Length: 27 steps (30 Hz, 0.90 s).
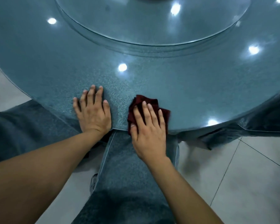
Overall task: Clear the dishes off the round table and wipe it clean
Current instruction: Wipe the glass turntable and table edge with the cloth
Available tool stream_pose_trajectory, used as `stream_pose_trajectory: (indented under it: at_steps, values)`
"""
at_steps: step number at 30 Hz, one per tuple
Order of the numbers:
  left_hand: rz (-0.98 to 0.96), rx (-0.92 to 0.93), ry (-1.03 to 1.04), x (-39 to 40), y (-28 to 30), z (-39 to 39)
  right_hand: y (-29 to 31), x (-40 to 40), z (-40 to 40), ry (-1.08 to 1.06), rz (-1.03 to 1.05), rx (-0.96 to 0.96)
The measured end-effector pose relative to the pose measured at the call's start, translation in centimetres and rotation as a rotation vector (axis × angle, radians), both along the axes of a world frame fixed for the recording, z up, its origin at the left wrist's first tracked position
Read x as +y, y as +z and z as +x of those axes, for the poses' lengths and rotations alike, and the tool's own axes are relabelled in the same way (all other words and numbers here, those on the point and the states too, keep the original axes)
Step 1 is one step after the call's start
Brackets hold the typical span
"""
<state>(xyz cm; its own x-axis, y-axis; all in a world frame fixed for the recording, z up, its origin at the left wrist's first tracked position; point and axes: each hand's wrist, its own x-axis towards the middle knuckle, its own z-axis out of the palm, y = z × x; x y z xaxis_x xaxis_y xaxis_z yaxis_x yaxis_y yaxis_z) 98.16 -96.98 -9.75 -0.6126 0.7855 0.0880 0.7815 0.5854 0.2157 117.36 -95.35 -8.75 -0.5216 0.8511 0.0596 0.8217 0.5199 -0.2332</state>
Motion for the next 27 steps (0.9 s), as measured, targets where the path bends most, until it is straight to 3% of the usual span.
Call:
stream_pose_trajectory:
  at_steps: [3,7,11,13,17,21,23,25,27]
  values:
    - [0.000,-0.004,-0.013,-0.1,0.0,-0.1,-0.3,2.0,2.1,0.031,0.027,-0.024]
    - [-0.010,-0.045,-0.071,-0.3,0.3,-0.9,-0.2,8.0,4.9,-0.455,0.035,-0.033]
    - [0.065,-0.041,-0.341,-0.9,0.9,-6.3,0.1,9.9,0.2,-0.760,-0.058,-0.028]
    - [0.102,-0.076,-0.444,-1.0,1.4,-10.1,-0.1,8.2,-5.6,-0.675,-0.005,-0.024]
    - [0.090,0.023,-0.457,-0.6,1.3,-17.3,-0.2,2.3,-18.6,-0.284,0.044,0.012]
    - [0.071,0.063,-0.352,1.2,1.1,-24.2,-0.1,2.1,-19.7,0.079,-0.017,-0.008]
    - [0.081,0.019,-0.277,1.5,0.8,-26.3,-0.4,6.0,-15.2,-0.057,0.015,-0.026]
    - [0.107,-0.019,-0.220,1.7,0.7,-26.9,-0.5,11.1,-9.9,-0.392,0.075,-0.066]
    - [0.119,-0.024,-0.193,1.8,0.6,-26.6,-0.1,15.2,-6.8,-0.706,-0.018,-0.071]
